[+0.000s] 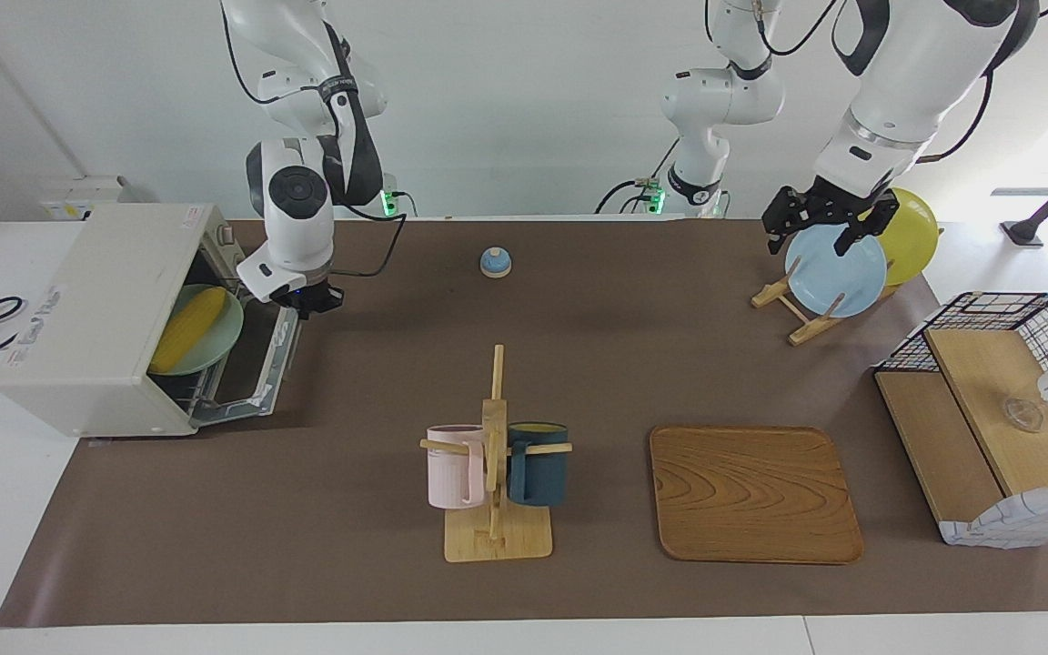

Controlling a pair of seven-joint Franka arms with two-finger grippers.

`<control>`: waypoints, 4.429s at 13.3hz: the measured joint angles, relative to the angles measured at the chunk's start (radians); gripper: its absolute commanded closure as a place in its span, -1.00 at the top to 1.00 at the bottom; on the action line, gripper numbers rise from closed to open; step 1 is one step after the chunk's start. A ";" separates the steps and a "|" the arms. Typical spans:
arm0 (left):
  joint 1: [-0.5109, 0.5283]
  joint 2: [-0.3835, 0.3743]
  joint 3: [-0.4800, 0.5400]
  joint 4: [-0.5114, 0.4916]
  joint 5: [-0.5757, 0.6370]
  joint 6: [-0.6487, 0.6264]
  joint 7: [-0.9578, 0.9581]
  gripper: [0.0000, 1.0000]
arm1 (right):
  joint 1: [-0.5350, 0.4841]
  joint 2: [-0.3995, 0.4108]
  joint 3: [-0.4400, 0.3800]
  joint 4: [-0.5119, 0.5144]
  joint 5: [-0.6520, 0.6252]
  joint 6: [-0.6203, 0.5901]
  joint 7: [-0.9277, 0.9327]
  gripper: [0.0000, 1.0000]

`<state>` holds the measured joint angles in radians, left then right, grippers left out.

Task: Put corn in oven

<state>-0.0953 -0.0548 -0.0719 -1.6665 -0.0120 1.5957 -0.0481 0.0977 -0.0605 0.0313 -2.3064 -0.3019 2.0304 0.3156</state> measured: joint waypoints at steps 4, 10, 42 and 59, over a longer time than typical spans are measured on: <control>0.000 0.000 0.000 0.000 0.000 0.000 0.000 1.00 | -0.014 -0.002 -0.007 0.087 -0.006 -0.094 -0.058 -1.00; 0.000 0.000 0.000 0.000 0.000 0.000 0.000 1.00 | -0.072 -0.029 -0.020 0.166 -0.026 -0.183 -0.182 -1.00; 0.000 0.000 0.001 0.000 0.000 0.000 0.000 1.00 | 0.005 0.113 -0.012 0.730 0.231 -0.557 -0.381 1.00; 0.000 0.000 0.001 0.000 0.000 0.000 0.000 1.00 | -0.039 0.032 -0.018 0.680 0.244 -0.577 -0.366 1.00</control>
<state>-0.0948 -0.0548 -0.0709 -1.6665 -0.0120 1.5957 -0.0481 0.0588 -0.0287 0.0130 -1.6262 -0.0579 1.4535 -0.0499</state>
